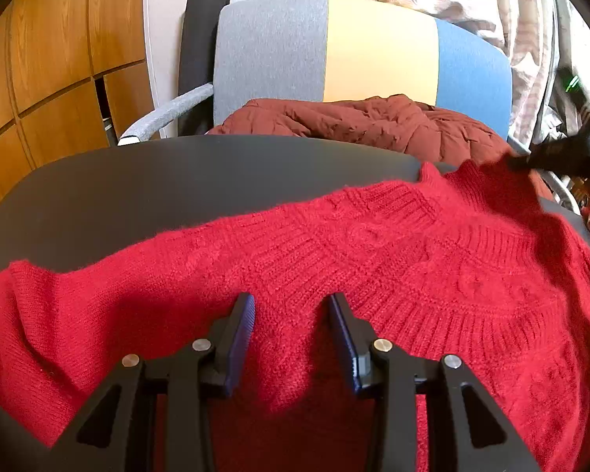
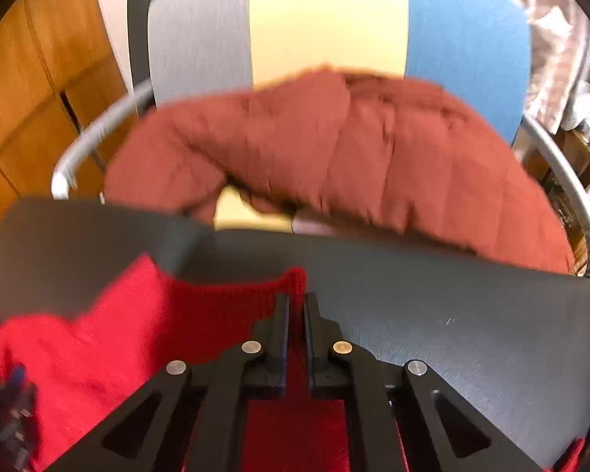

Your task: Fold clothes

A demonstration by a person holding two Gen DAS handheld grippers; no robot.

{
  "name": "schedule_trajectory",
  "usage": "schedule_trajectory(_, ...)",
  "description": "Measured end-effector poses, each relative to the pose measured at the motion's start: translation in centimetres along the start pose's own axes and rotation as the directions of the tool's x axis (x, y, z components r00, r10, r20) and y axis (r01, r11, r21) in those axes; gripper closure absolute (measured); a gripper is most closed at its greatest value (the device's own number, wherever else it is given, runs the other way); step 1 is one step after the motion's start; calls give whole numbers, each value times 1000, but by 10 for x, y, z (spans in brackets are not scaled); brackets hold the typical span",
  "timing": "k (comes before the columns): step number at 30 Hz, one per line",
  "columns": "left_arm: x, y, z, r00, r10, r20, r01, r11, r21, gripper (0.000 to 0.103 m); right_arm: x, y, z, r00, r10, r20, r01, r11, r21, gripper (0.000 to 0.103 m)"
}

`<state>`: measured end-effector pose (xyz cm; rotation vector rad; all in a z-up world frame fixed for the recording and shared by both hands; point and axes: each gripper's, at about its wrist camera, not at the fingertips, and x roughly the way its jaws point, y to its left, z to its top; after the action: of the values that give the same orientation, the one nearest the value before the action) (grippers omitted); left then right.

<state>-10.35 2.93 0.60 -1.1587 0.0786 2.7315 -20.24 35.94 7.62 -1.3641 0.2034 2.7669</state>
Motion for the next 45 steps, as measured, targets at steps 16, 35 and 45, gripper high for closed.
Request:
schedule_trajectory(16, -2, -4, 1, 1000, 28, -9, -28, 1000, 12, 62, -101, 30, -179, 987, 160, 26, -153, 973, -175, 97)
schedule_trajectory(35, -2, 1, 0, 1000, 4, -11, -4, 1000, -10, 62, -108, -50, -207, 921, 359, 148, -388, 833, 394, 58)
schedule_trajectory(45, -16, 5, 10, 984, -171, -48, 169, 984, -53, 62, -100, -48, -214, 937, 333, 105, -347, 853, 389, 97)
